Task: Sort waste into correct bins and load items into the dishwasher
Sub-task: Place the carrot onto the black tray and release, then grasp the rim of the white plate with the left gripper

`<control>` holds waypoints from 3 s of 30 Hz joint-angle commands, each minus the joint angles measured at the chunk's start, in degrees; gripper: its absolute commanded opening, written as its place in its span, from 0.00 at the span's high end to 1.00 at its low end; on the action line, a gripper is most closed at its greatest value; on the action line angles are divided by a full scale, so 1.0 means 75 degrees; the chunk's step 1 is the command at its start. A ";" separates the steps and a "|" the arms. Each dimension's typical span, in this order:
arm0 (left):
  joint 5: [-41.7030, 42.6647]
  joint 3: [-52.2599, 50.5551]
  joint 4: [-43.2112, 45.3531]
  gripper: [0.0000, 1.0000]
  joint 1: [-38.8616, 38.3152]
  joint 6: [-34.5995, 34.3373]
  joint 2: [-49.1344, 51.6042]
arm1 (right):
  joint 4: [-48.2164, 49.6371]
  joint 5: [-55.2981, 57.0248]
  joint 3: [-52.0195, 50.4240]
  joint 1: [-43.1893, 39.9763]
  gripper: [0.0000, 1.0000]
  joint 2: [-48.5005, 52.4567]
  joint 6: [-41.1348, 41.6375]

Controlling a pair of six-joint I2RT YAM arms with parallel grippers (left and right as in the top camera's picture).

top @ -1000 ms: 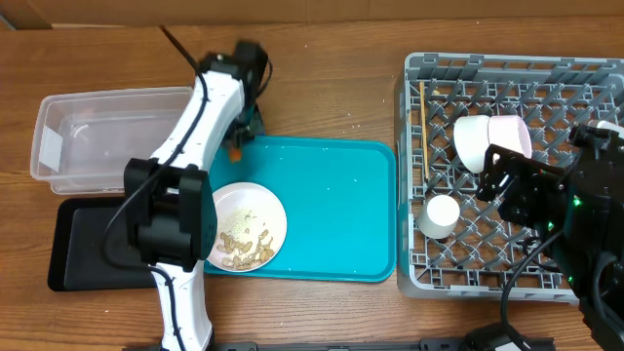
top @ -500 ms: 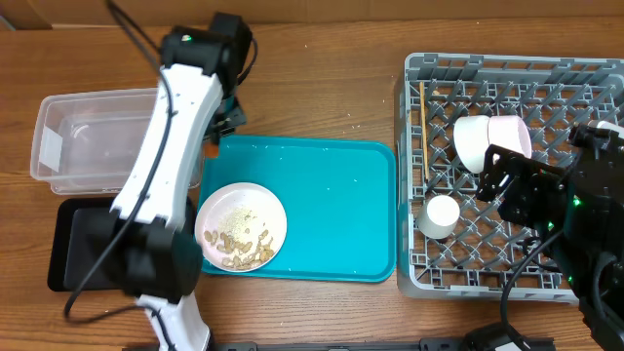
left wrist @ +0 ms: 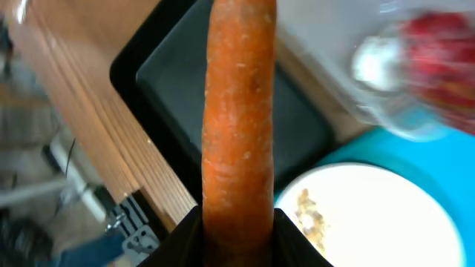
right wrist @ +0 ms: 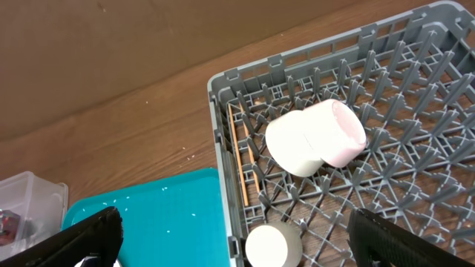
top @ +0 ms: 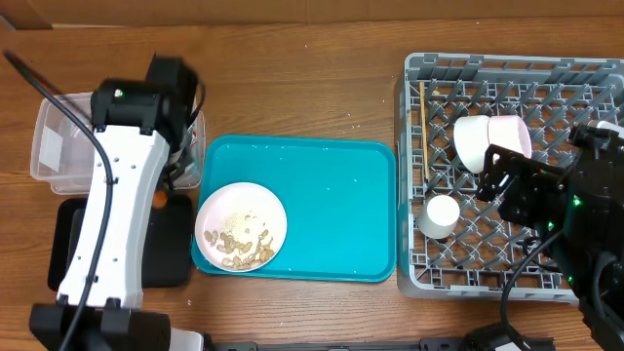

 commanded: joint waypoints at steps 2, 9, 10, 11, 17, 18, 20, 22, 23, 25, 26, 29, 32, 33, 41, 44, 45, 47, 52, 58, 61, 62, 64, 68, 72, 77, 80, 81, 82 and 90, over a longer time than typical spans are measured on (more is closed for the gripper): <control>0.0271 -0.1853 0.0947 0.76 0.0947 -0.0428 -0.0146 | 0.0032 -0.0015 0.0143 -0.0050 0.00 -0.0032 0.0015; 0.1338 -0.3756 0.3142 0.81 0.2532 -0.0003 -0.0146 | 0.0032 -0.0015 0.0143 -0.0050 0.00 -0.0032 0.0015; 0.1521 -0.3853 0.3319 0.63 0.2713 -0.0006 -0.0146 | 0.0032 -0.0015 0.0143 -0.0050 0.00 -0.0032 0.0015; 0.1722 -0.3926 0.3497 0.48 0.2862 -0.0006 -0.0146 | 0.0032 -0.0015 0.0143 -0.0050 0.00 -0.0032 0.0015; 0.3005 -0.4007 0.4281 0.46 0.3136 0.0137 -0.0146 | 0.0032 -0.0015 0.0143 -0.0050 0.00 -0.0032 0.0015; 0.3214 -0.4007 0.4345 0.51 0.3118 0.0306 -0.0149 | 0.0032 -0.0015 0.0143 -0.0050 0.00 -0.0032 0.0015; 0.3512 -0.3917 0.4348 0.55 0.3075 0.0705 -0.0149 | 0.0032 -0.0015 0.0143 -0.0050 0.00 -0.0032 0.0015; 0.3885 -0.3654 0.4191 0.60 0.2981 0.1314 -0.0198 | 0.0032 -0.0015 0.0143 -0.0050 0.00 -0.0032 0.0015; 0.3946 -0.3512 0.4077 0.60 0.2911 0.1480 -0.0239 | 0.0032 -0.0015 0.0143 -0.0050 0.00 -0.0032 0.0015; 0.3949 -0.2993 0.3660 0.61 0.2567 0.1903 -0.0446 | 0.0032 -0.0015 0.0143 -0.0050 0.00 -0.0032 0.0015; 0.3928 -0.2745 0.3465 0.61 0.2334 0.2060 -0.0574 | 0.0032 -0.0015 0.0143 -0.0050 0.00 -0.0032 0.0015; 0.3561 -0.2162 0.3235 0.57 0.1317 0.2506 -0.1005 | 0.0032 -0.0015 0.0143 -0.0050 0.00 -0.0032 0.0015; 0.2885 -0.2034 0.3617 0.35 -0.0300 0.3185 -0.1335 | 0.0032 -0.0015 0.0143 -0.0050 0.00 -0.0032 0.0015; 0.2617 -0.2040 0.3786 0.28 -0.0909 0.3433 -0.1314 | 0.0032 -0.0015 0.0143 -0.0050 0.00 -0.0032 0.0015; 0.1574 -0.2235 0.4747 0.41 -0.3570 0.2961 0.0484 | 0.0032 -0.0015 0.0143 -0.0050 0.00 -0.0032 0.0015; 0.1390 -0.2235 0.4948 0.51 -0.3698 0.2139 0.1306 | 0.0032 -0.0015 0.0143 -0.0050 0.00 -0.0032 0.0015; 0.1524 -0.2235 0.5082 0.54 -0.3698 0.2139 0.1530 | 0.0032 -0.0015 0.0143 -0.0050 0.00 -0.0032 0.0015; 0.1705 -0.2232 0.5272 0.60 -0.3695 0.2229 0.2020 | 0.0032 -0.0015 0.0143 -0.0050 0.00 -0.0032 0.0015; 0.1699 -0.2229 0.5240 0.62 -0.3695 0.2722 0.2766 | 0.0032 -0.0015 0.0143 -0.0050 0.00 -0.0032 0.0015; 0.1716 -0.2232 0.5117 0.73 -0.3698 0.3022 0.3249 | 0.0032 -0.0015 0.0143 -0.0050 0.00 -0.0032 0.0015; 0.1542 -0.2229 0.5027 0.74 -0.3698 0.3022 0.3270 | 0.0032 -0.0015 0.0143 -0.0050 0.00 -0.0032 0.0015; 0.1483 -0.2229 0.5039 0.74 -0.3698 0.3022 0.3270 | 0.0032 -0.0015 0.0143 -0.0050 0.00 -0.0032 0.0015; 0.1425 -0.2229 0.5042 0.76 -0.3695 0.3019 0.3270 | 0.0032 -0.0015 0.0143 -0.0050 0.00 -0.0032 0.0015; 0.1364 -0.2200 0.5068 0.96 -0.3730 0.3060 0.3270 | 0.0032 -0.0015 0.0143 -0.0050 0.00 -0.0032 0.0015; 0.1274 -0.2197 0.5284 0.96 -0.3873 0.3608 0.3270 | 0.0032 -0.0015 0.0143 -0.0050 0.00 -0.0032 0.0015; 0.1166 -0.2194 0.5421 0.96 -0.4054 0.3614 0.3270 | 0.0032 -0.0015 0.0143 -0.0050 0.00 -0.0032 0.0015; 0.1154 -0.2090 0.5284 0.96 -0.4135 0.3605 0.3270 | 0.0032 -0.0015 0.0143 -0.0050 0.00 -0.0032 0.0015; 0.1148 -0.2011 0.5135 0.96 -0.4156 0.3552 0.3270 | 0.0032 -0.0015 0.0143 -0.0050 0.00 -0.0032 0.0015; 0.1151 -0.1923 0.4992 0.96 -0.4167 0.3483 0.3270 | 0.0032 -0.0015 0.0143 -0.0050 0.00 -0.0032 0.0015; 0.1174 -0.0539 0.3229 0.96 -0.4199 0.1988 0.2804 | 0.0032 -0.0015 0.0143 -0.0050 0.00 -0.0032 0.0015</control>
